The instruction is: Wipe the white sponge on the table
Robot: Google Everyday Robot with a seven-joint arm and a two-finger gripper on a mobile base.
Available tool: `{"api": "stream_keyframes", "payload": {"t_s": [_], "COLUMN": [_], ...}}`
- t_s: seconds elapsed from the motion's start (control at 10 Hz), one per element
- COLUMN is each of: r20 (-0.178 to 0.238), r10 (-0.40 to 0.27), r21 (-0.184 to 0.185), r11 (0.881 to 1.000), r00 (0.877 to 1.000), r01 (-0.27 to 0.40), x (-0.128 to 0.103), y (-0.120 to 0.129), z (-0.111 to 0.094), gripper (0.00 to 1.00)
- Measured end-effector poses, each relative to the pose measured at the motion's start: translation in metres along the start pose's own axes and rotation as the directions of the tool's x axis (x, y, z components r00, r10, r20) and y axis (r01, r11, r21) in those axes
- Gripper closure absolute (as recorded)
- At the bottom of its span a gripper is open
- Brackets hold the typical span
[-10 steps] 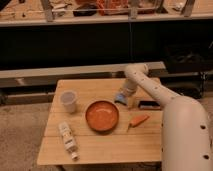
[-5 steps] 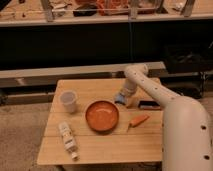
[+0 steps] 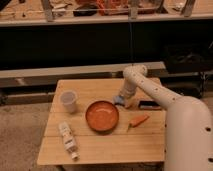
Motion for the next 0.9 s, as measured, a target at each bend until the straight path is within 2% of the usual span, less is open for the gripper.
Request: {"api": "stream_keyframes", "payload": {"t_s": [0.9], "r20": [-0.016], "r10": [-0.069], "r21": [-0.021], "r11": [0.997], "r00": [0.997], "r01": [0.069], "x": [-0.022], "y": [0.014], "z": [0.000], "gripper": [1.00]}}
